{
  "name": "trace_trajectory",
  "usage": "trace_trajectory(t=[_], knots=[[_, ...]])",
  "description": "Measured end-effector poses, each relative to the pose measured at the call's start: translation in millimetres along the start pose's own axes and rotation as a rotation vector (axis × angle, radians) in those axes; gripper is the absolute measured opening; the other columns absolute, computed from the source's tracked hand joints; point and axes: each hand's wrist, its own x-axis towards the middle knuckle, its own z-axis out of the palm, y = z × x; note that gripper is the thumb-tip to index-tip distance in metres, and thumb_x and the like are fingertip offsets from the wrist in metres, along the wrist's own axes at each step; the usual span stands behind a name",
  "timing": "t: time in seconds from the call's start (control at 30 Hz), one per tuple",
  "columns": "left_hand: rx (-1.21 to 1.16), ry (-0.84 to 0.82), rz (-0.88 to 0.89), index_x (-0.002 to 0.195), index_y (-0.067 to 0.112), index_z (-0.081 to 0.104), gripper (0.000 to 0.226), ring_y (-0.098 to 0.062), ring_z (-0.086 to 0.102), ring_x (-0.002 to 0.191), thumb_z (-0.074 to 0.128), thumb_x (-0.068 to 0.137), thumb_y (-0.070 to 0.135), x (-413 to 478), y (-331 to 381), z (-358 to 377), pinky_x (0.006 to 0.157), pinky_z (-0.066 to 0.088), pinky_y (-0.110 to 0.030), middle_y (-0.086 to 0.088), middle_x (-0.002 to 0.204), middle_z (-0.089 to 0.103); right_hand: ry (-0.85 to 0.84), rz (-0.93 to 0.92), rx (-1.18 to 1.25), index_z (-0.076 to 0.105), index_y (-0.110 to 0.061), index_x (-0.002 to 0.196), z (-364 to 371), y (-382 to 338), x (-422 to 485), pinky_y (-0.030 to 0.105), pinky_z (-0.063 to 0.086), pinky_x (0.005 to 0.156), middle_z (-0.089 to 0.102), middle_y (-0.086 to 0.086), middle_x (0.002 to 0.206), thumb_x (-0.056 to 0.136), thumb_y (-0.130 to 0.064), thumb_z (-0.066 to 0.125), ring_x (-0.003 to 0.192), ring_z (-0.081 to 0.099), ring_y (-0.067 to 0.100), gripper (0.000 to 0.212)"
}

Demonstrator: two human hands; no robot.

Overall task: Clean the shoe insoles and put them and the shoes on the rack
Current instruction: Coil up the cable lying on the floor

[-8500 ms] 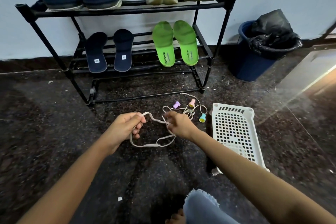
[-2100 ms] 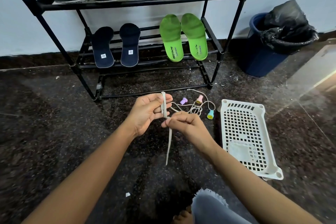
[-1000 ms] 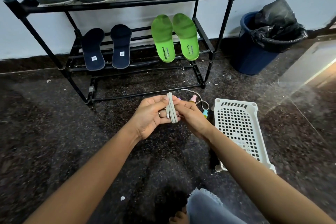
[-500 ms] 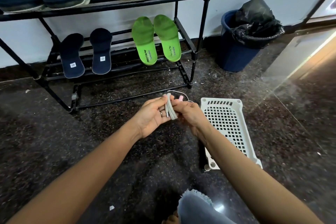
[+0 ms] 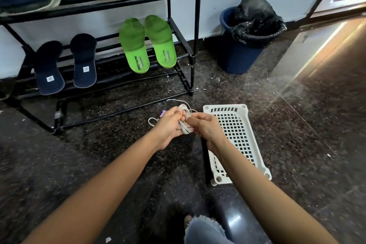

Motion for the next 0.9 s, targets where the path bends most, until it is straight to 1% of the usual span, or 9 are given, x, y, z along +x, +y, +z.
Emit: trace_trajectory(t=[0.17,0.3,0.4,0.47,0.53,0.63,0.7,0.83,0.9], knots=[[0.153,-0.099,0.003,0.082,0.014,0.044,0.028,-0.016,0.062,0.071,0.031,0.107,0.014,17.0,-0.4,13.4,0.077,0.059,-0.036,0.008,0.061,0.055,0.007,0.024,0.030,0.069,0.003,0.083,-23.4,-4.4,4.4,0.021,0.056,0.061,0.070,0.007,0.066,0.082,0.010,0.060,0.058,0.066,0.014,0.011],[0.268,-0.019,0.016,0.081,0.013,0.052,0.029,-0.022,0.063,0.080,0.037,0.105,0.018,36.6,-7.9,30.6,0.082,0.059,-0.045,-0.004,0.081,0.055,0.215,-0.035,-0.098,0.073,-0.001,0.087,-37.9,5.3,16.1,0.029,0.056,0.076,0.072,0.015,0.080,0.078,-0.002,0.070,0.071,0.067,0.021,0.009],[0.535,0.178,0.126,0.077,0.018,0.061,0.028,-0.031,0.063,0.094,0.043,0.099,0.020,58.6,-19.3,47.4,0.085,0.055,-0.044,-0.006,0.084,0.063,0.439,-0.136,-0.315,0.073,-0.010,0.081,-40.8,10.2,22.1,0.011,0.047,0.059,0.071,0.003,0.070,0.080,-0.015,0.070,0.058,0.062,0.004,0.006],[0.647,0.194,0.171,0.086,0.010,0.061,0.023,-0.022,0.061,0.078,0.043,0.098,0.015,65.5,-16.6,60.8,0.067,0.052,-0.028,-0.005,0.082,0.063,0.536,-0.208,-0.356,0.072,-0.014,0.078,-43.1,12.1,26.8,0.013,0.043,0.055,0.069,-0.002,0.065,0.083,-0.020,0.068,0.052,0.057,0.001,0.009],[0.534,0.020,0.135,0.085,0.012,0.056,0.023,-0.012,0.050,0.063,0.040,0.101,0.012,71.5,-13.2,69.8,0.059,0.043,-0.022,0.000,0.072,0.055,0.601,-0.227,-0.331,0.070,-0.015,0.074,-51.2,12.8,33.3,0.021,0.044,0.057,0.068,-0.001,0.063,0.084,-0.024,0.066,0.053,0.055,0.003,0.014],[0.283,-0.185,-0.013,0.080,0.018,0.051,0.029,-0.006,0.043,0.066,0.036,0.104,0.010,80.9,-12.8,68.7,0.072,0.042,-0.022,0.004,0.069,0.045,0.591,-0.159,-0.254,0.069,-0.017,0.070,-74.2,8.8,42.4,0.039,0.051,0.066,0.069,0.003,0.066,0.081,-0.020,0.067,0.060,0.057,0.012,0.012],[0.264,-0.160,-0.092,0.081,0.018,0.053,0.030,-0.006,0.046,0.070,0.036,0.106,0.015,88.2,-20.3,62.5,0.075,0.044,-0.022,0.005,0.072,0.046,0.530,-0.125,-0.327,0.071,-0.015,0.073,-89.9,5.7,46.0,0.040,0.052,0.066,0.071,0.007,0.070,0.079,-0.018,0.069,0.061,0.058,0.014,0.007],[0.148,-0.011,-0.161,0.097,0.009,0.060,0.022,-0.011,0.059,0.073,0.042,0.105,0.020,97.8,-42.5,67.0,0.073,0.055,-0.027,0.001,0.079,0.056,0.558,-0.147,-0.503,0.072,-0.014,0.074,-100.4,10.3,48.1,0.025,0.049,0.065,0.070,0.001,0.067,0.079,-0.017,0.071,0.062,0.064,0.012,0.006],[0.111,0.080,-0.151,0.094,0.007,0.060,0.022,-0.013,0.061,0.073,0.044,0.104,0.018,103.8,-50.5,77.8,0.066,0.056,-0.026,-0.002,0.081,0.059,0.611,-0.137,-0.551,0.071,-0.014,0.071,-99.9,17.2,50.8,0.016,0.046,0.059,0.067,-0.003,0.063,0.080,-0.015,0.069,0.060,0.062,0.009,0.009]])
